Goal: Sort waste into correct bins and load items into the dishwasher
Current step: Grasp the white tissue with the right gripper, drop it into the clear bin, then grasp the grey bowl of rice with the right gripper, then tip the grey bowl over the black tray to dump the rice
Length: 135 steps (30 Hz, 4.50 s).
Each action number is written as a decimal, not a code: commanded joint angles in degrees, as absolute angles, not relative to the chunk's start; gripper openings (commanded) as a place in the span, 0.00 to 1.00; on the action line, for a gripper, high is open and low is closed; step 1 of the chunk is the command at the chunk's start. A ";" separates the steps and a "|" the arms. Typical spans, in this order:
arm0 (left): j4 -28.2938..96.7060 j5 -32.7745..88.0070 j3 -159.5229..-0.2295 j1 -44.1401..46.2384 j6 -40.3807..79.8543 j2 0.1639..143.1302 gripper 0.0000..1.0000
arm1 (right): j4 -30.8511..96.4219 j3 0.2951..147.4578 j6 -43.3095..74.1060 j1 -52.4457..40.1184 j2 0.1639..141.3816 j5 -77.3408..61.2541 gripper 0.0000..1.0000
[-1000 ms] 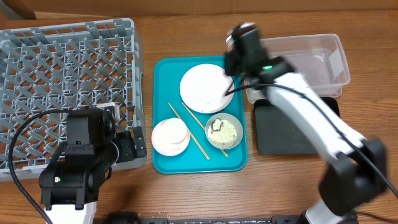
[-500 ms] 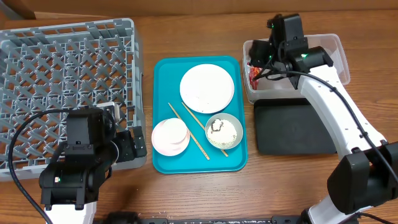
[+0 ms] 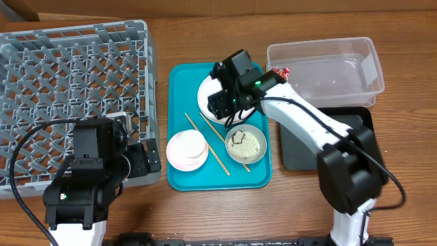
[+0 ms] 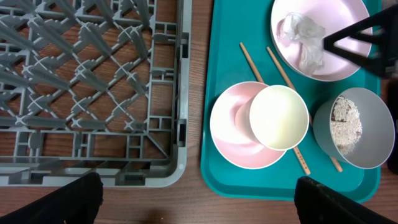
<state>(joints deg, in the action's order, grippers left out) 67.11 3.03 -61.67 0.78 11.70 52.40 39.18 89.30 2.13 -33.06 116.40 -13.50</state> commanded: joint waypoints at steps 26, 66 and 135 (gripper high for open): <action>66.98 3.88 -63.07 1.10 12.25 52.51 1.00 | 56.99 101.56 17.45 -11.40 106.98 -4.80 0.04; 66.63 2.35 -63.07 1.10 12.25 52.51 1.00 | 47.97 67.92 5.13 -43.92 93.14 -9.65 0.48; 66.59 2.37 -63.07 1.10 12.27 52.51 1.00 | 46.33 50.78 8.27 34.35 97.32 -89.93 0.04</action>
<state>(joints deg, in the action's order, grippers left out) 66.63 2.74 -61.84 0.78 11.70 52.58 45.74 50.92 5.32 33.01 96.97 -87.15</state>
